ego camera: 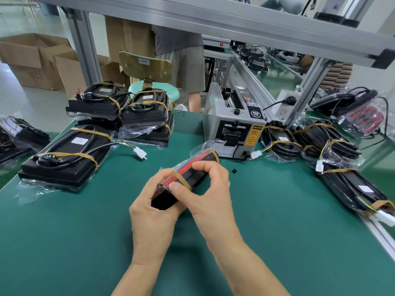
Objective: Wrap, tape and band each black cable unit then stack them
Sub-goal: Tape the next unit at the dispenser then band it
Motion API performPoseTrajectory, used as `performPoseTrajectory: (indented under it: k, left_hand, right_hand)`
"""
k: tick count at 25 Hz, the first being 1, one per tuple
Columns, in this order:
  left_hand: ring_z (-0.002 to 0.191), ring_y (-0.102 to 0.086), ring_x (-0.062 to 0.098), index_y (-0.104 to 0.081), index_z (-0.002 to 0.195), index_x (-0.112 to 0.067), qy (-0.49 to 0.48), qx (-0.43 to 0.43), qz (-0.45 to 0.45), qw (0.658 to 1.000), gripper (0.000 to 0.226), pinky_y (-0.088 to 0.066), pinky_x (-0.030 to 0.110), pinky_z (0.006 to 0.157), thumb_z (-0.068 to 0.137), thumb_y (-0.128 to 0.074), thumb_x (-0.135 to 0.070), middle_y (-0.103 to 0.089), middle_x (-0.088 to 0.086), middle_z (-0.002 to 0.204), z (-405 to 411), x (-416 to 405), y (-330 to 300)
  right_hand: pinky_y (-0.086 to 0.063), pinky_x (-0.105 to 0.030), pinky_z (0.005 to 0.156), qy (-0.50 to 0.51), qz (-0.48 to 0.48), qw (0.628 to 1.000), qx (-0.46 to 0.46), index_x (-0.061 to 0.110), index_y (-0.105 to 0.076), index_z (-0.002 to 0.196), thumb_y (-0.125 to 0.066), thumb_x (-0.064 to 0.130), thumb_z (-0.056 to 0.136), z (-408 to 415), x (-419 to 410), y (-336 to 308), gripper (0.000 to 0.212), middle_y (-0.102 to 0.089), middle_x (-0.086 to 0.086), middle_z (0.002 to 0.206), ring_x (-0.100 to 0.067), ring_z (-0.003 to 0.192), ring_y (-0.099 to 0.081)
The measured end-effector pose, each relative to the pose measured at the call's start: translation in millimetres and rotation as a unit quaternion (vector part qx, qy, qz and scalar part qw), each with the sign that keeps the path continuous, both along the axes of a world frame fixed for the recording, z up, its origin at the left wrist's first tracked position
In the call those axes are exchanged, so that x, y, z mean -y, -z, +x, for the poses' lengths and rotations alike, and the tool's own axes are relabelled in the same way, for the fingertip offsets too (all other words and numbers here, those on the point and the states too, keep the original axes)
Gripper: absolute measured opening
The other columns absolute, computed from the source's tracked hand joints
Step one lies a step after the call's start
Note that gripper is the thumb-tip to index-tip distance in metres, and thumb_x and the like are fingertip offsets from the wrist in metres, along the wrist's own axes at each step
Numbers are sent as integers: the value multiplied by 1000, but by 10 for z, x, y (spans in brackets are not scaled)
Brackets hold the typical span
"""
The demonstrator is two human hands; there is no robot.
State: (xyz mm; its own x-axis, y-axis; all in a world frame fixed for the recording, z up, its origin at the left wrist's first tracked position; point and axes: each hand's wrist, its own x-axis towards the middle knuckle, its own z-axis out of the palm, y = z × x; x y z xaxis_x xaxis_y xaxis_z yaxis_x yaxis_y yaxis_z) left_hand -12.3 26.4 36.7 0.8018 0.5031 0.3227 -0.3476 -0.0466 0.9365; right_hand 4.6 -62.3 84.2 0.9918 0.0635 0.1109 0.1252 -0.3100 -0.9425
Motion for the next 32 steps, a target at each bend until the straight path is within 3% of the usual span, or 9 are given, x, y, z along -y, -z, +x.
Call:
performPoseTrajectory:
  k: [3,6,11,14,18,21,25,29,32]
  left_hand:
    - [87,-69,11,-68,101,-38,9,-7,-30,999,51,-54,21,77,59,-77,-10,-72,-7,95,14,-2,9]
    - [88,-67,7,-68,99,-37,6,3,-10,1000,49,-50,15,78,58,-79,-13,-72,-10,96,1,-1,-22]
    - [87,-67,6,-69,99,-35,19,4,-23,1000,49,-48,11,76,59,-81,-9,-72,-9,96,-2,-37,-64]
    - [89,-67,12,-69,99,-29,40,3,-37,998,47,-49,16,78,59,-78,-6,-73,-3,95,-2,-62,-92]
    - [84,-66,7,-70,98,-28,51,1,-56,997,51,-49,14,74,55,-78,-1,-73,-5,91,-30,-146,-122]
    - [83,-65,7,-71,97,-27,98,13,-72,992,51,-51,16,64,51,-81,-8,-73,-3,92,-99,-222,-161]
    - [91,-68,17,-72,98,-20,171,46,-158,971,55,-54,23,71,45,-78,-5,-73,6,101,-100,-364,-139]
    - [95,-69,23,-74,100,-21,226,41,-324,918,54,-57,33,78,56,-54,3,-71,9,109,-134,-434,-73]
    - [103,-66,22,-72,106,-23,215,-22,-290,932,54,-54,40,87,63,-51,3,-65,10,123,-185,-503,-152]
  right_hand:
    - [-25,-21,99,-15,-55,998,20,46,-48,97,-67,60,41,-33,8,13,61,-29,42,113,15,117,-31]
    - [-33,-34,106,3,18,1000,-8,43,-54,93,-76,52,52,84,56,-19,47,-44,33,105,8,113,-42]
    - [-35,-42,104,-27,0,999,25,40,-57,88,-75,37,70,170,30,-27,25,-52,23,102,0,111,-47]
    - [-36,-30,100,-73,-32,996,35,43,-57,91,-72,40,56,166,115,-48,38,-53,25,103,5,107,-48]
    - [-31,1,83,-74,-14,994,73,34,-59,99,-80,15,64,253,418,-43,46,-61,11,110,9,101,-52]
    - [-25,5,88,-54,-53,993,87,39,-53,114,-77,28,62,365,725,-20,58,-52,14,127,13,116,-43]
    - [-29,-10,104,-151,-26,988,14,41,-44,130,-82,24,54,444,984,-46,87,-51,24,133,10,126,-42]
    - [-46,-14,88,-280,41,958,35,22,-58,124,-82,2,63,436,934,-175,69,-69,5,117,-9,109,-63]
    - [-48,-18,86,-280,44,956,70,21,-63,118,-82,3,68,453,876,-342,57,-71,2,110,-14,104,-66]
